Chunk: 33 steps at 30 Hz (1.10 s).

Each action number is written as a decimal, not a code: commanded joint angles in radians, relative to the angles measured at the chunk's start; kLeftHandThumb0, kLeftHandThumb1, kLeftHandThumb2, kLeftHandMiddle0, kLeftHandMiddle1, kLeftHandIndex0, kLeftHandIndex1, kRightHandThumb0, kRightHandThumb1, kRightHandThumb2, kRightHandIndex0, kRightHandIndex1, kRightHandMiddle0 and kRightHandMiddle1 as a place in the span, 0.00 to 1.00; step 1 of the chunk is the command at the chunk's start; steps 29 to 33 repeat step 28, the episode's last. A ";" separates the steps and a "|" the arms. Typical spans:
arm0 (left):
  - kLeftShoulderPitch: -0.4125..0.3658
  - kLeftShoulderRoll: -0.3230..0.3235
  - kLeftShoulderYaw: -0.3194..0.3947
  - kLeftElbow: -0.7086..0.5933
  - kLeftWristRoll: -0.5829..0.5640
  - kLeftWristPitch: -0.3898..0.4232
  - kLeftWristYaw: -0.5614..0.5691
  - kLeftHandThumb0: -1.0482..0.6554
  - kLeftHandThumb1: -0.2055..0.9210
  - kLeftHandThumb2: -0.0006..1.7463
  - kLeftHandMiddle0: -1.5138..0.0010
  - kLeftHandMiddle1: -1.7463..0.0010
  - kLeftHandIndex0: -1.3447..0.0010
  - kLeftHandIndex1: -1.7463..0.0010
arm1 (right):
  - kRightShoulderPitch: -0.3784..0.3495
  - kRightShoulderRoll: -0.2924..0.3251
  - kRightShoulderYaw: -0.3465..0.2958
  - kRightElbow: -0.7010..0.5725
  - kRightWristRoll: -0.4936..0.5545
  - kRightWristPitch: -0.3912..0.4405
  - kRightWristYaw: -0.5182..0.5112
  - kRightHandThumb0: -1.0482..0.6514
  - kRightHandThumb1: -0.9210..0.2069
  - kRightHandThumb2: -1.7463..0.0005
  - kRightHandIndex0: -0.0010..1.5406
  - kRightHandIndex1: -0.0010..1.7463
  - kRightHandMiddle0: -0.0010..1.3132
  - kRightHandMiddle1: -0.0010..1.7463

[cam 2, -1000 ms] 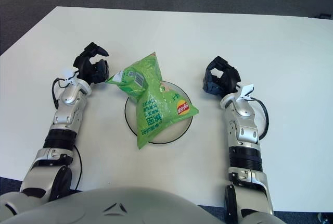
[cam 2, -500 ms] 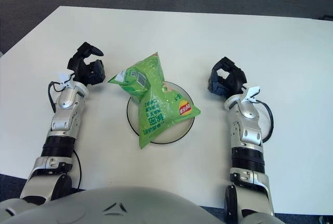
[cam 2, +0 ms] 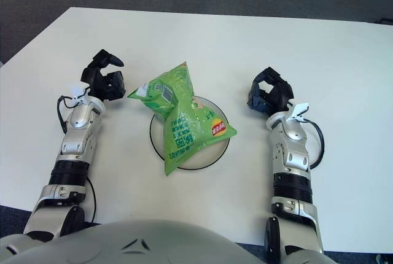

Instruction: Put the snack into the plate.

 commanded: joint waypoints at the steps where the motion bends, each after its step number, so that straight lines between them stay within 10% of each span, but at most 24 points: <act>1: 0.073 -0.008 0.000 0.047 -0.003 0.032 -0.002 0.34 0.50 0.73 0.15 0.00 0.56 0.00 | 0.049 0.045 -0.005 0.042 0.006 -0.007 -0.014 0.34 0.52 0.26 0.85 1.00 0.46 1.00; 33: 0.046 -0.005 0.019 0.003 -0.071 0.255 -0.007 0.33 0.47 0.75 0.16 0.00 0.55 0.00 | 0.024 0.084 -0.039 0.108 0.045 -0.118 -0.015 0.32 0.58 0.21 0.85 1.00 0.50 1.00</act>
